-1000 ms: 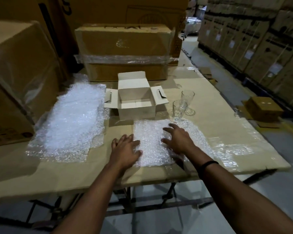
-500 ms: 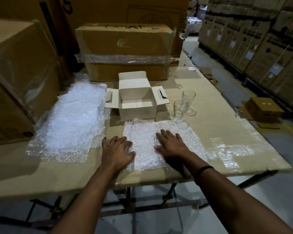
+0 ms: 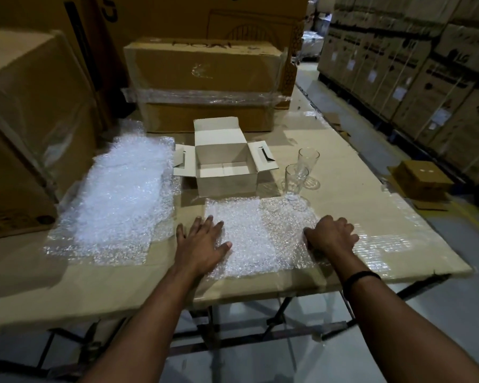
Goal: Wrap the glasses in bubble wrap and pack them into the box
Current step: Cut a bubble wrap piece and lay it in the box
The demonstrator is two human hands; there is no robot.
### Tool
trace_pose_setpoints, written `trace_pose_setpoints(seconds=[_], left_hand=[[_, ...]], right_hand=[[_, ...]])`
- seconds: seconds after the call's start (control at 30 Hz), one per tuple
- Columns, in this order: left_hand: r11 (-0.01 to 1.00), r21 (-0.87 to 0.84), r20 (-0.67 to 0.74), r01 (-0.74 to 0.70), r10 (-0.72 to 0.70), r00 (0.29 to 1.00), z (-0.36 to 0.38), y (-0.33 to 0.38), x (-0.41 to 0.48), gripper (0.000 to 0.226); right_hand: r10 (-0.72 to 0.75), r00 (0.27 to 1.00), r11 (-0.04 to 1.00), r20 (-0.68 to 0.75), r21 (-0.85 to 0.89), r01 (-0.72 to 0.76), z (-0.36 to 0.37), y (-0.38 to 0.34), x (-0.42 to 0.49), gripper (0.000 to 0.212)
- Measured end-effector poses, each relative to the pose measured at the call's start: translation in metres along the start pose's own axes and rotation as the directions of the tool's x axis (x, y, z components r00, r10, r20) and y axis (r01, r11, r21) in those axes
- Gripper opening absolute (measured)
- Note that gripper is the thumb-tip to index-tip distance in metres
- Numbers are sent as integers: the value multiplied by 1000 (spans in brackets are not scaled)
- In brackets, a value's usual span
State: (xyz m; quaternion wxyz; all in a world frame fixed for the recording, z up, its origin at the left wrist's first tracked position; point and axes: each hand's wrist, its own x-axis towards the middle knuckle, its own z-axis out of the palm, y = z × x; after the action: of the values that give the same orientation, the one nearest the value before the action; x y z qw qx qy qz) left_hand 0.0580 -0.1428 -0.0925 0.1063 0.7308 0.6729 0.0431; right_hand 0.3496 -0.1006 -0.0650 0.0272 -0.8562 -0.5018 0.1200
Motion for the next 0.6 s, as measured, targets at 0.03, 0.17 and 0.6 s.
trace_pose_setpoints(seconds=[0.03, 0.17, 0.6], left_hand=[[1000, 18, 27, 1, -1, 1000, 1, 0, 0, 70], [998, 63, 2, 17, -17, 1000, -3, -8, -4, 71], [984, -175, -21, -27, 24, 999, -4, -50, -8, 54]], right_hand=[[11, 999, 1000, 35, 21, -11, 0, 1, 2, 51], [-43, 993, 982, 108, 187, 22, -7, -4, 3, 24], [-520, 831, 767, 197, 536, 352, -59, -105, -78, 43]])
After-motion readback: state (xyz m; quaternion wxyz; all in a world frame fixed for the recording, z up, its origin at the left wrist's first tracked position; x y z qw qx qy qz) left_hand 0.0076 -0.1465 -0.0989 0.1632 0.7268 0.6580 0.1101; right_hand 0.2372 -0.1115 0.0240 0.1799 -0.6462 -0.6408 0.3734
